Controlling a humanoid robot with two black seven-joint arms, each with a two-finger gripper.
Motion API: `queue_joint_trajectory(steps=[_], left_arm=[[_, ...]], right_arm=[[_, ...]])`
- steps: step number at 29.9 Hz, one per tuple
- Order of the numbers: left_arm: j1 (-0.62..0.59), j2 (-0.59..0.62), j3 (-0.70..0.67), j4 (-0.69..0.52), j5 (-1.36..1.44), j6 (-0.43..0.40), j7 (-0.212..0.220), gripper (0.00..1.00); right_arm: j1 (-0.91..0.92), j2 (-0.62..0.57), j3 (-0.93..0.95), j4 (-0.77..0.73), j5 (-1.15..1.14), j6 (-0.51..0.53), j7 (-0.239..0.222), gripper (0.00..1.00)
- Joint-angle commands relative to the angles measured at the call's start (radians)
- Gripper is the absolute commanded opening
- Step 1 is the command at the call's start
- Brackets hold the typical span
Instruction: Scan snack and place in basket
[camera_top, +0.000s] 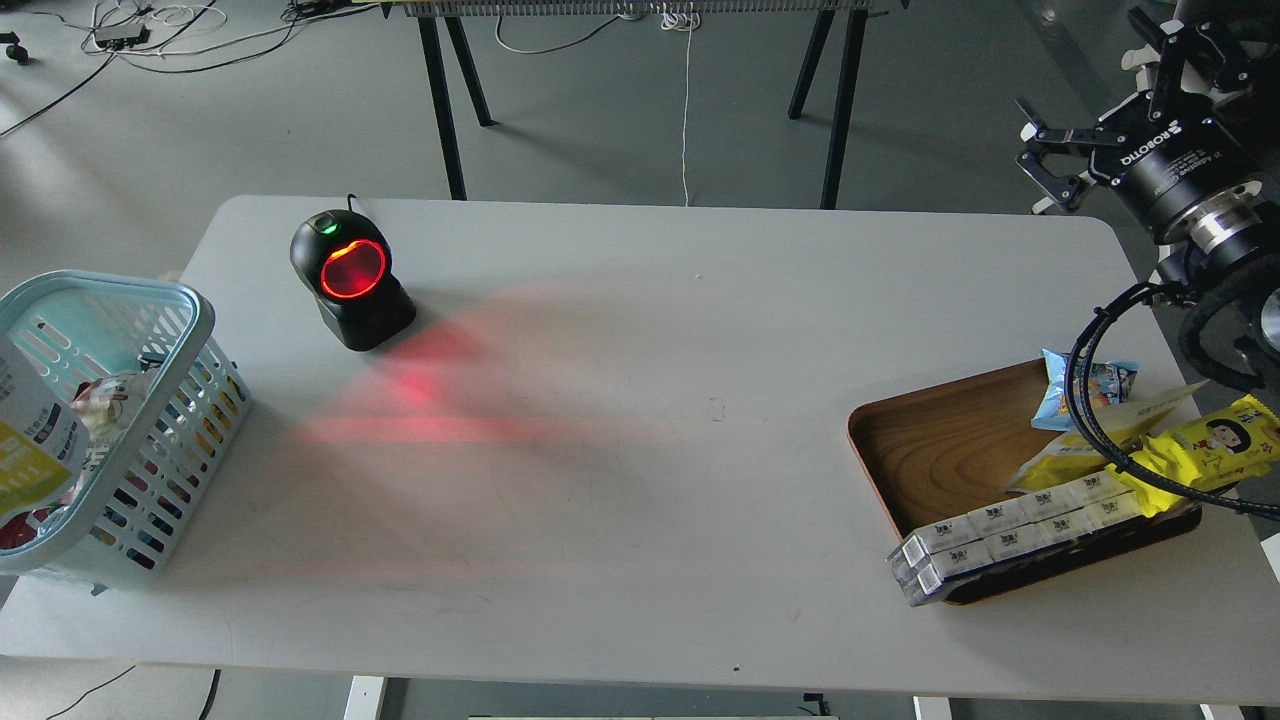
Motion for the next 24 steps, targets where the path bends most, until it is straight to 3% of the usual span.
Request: queue_joint_trajectory(steps=[1, 2, 6, 7, 11, 18, 22, 24], left_arm=[[0.000, -0.003, 0.004, 0.000, -0.017, 0.008, 0.000, 0.10], [0.000, -0.003, 0.004, 0.000, -0.024, 0.008, 0.000, 0.17], [-0.002, 0.005, 0.000, -0.006, -0.049, 0.008, 0.000, 0.86], [-0.003, 0.008, -0.003, -0.008, -0.055, 0.010, 0.000, 0.94], [-0.005, 0.017, -0.052, -0.009, -0.058, 0.010, 0.000, 0.99], [-0.006, 0.000, -0.304, -0.014, -0.098, -0.004, 0.000, 0.99], [-0.014, -0.075, -0.449, -0.012, -0.237, -0.045, 0.000, 0.99], [-0.031, -0.140, -0.534, -0.005, -0.323, -0.074, 0.031, 0.99]], right_arm=[[0.000, 0.000, 0.000, 0.000, 0.000, 0.000, 0.001, 1.00], [0.000, 0.000, 0.000, 0.000, 0.000, 0.000, 0.001, 1.00], [0.000, 0.000, 0.000, 0.000, 0.000, 0.000, 0.000, 1.00], [0.000, 0.000, 0.000, -0.002, 0.000, -0.002, 0.001, 1.00], [0.000, 0.002, 0.000, 0.000, 0.000, -0.011, 0.001, 1.00], [0.007, 0.002, 0.000, 0.001, 0.000, -0.019, 0.000, 1.00], [0.016, 0.002, 0.000, 0.003, 0.000, -0.022, -0.002, 1.00], [0.027, 0.002, 0.000, 0.003, 0.001, -0.031, -0.003, 1.00]])
